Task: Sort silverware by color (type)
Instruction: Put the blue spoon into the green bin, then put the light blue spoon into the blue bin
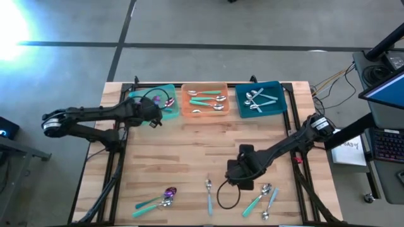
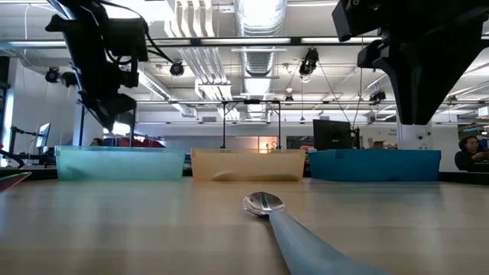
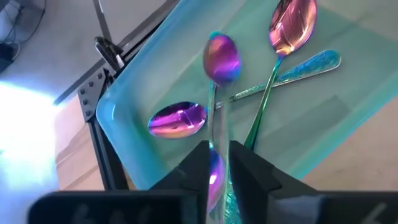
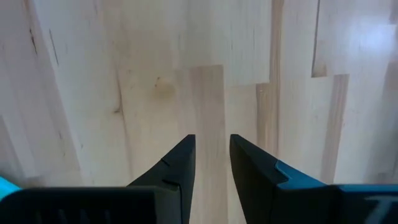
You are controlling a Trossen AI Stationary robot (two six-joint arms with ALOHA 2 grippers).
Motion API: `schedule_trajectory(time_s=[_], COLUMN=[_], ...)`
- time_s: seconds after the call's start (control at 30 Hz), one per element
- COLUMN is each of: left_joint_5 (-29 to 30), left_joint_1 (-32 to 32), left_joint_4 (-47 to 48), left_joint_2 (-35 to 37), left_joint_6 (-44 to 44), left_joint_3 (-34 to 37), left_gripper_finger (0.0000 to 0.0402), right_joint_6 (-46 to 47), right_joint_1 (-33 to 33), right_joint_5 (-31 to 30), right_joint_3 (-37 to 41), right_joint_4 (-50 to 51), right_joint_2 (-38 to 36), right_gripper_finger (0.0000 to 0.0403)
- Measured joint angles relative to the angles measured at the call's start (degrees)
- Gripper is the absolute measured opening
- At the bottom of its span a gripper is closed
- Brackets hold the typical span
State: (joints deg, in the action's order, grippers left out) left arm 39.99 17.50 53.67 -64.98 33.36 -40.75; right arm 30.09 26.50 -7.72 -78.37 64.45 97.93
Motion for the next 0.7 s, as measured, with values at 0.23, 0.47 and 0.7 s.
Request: schedule_trajectory(time_s=[0.23, 0.47, 0.7], left_joint_5=[-4.90, -17.69, -24.13], left_joint_1=[-0.06, -3.97, -13.12], left_joint_4=[-0.45, -10.96, -27.41], left_joint_2=[-0.58, -0.54, -0.51], left_joint_6=[-2.20, -6.36, -7.58], left_joint_3=[-3.21, -7.15, -8.57], left_gripper_finger=[0.0107, 0.0132, 0.0132], right_joint_6=[0.08, 3.51, 3.29], right_joint_1=[1.46, 3.74, 8.81], right_joint_5=[0.02, 3.02, 12.06], right_joint_3=[0.02, 2.65, 5.18], right_joint_4=[3.54, 6.92, 5.48], right_joint_2=[0.00, -0.35, -0.42], right_gripper_finger=[0.0089, 0.0089, 0.0089])
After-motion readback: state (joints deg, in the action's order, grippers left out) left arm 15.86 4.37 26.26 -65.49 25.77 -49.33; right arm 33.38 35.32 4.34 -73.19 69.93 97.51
